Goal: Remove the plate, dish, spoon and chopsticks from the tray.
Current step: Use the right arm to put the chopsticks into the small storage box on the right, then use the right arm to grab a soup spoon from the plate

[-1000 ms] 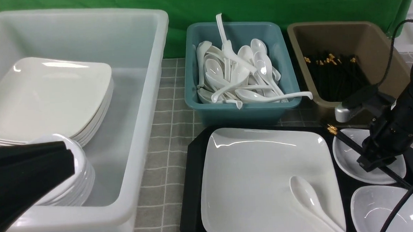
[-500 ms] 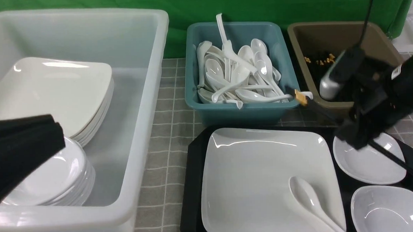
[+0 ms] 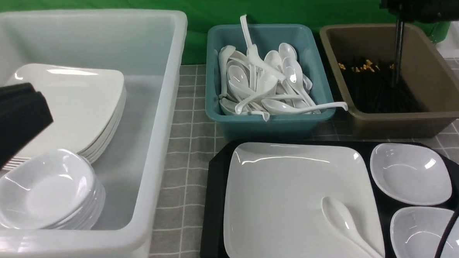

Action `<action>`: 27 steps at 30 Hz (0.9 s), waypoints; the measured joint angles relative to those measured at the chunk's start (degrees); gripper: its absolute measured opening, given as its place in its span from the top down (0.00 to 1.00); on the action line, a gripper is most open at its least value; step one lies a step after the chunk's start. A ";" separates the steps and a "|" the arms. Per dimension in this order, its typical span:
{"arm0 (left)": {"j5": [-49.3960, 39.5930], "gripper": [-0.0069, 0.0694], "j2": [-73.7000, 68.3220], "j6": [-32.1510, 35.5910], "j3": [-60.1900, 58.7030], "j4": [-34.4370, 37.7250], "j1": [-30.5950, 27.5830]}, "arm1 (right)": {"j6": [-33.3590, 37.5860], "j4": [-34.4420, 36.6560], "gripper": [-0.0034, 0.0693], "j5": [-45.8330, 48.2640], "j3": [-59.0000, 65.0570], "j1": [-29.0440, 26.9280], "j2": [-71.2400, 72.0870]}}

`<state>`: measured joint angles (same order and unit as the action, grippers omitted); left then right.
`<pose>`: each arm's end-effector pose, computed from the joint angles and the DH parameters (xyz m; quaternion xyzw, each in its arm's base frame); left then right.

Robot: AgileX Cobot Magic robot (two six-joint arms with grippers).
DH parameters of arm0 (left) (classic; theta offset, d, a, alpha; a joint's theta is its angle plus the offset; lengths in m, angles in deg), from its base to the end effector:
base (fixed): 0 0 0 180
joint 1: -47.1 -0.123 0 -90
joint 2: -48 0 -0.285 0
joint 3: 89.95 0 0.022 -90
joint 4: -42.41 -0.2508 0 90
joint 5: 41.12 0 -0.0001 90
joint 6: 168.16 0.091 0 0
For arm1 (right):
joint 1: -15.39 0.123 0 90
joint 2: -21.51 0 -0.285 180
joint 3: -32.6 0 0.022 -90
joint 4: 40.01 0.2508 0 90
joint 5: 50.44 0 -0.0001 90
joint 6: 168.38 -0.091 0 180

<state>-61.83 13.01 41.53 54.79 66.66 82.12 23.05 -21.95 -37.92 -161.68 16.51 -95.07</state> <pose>0.0621 -0.0597 0.3929 0.2987 0.6360 -0.2224 0.6759 0.4598 0.0151 0.3086 0.0192 0.8392 0.0629 0.5398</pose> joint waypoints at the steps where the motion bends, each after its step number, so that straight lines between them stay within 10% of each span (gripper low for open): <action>1: -0.13 0.88 0.00 -0.04 0.00 0.00 0.00 | -0.35 -0.15 0.42 2.41 -0.29 -0.55 -0.33; 5: -0.13 0.88 0.00 -0.77 0.00 -0.16 0.00 | -0.94 -1.69 0.34 10.66 -0.75 -2.20 1.32; 13: -0.47 0.88 0.00 -0.92 0.00 -2.93 0.00 | -1.17 -8.03 0.59 33.76 -0.26 -1.16 12.46; 19: -2.98 0.88 0.00 -0.92 0.00 -4.83 0.00 | -2.39 -12.61 0.56 50.94 15.40 10.65 24.14; 27: -4.12 0.88 0.00 -0.99 0.00 -5.11 0.00 | -8.56 -13.26 0.38 35.61 39.12 27.54 26.91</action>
<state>-65.94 13.01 40.54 54.79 61.54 82.12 14.50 -35.21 -2.30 -122.56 44.05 -68.15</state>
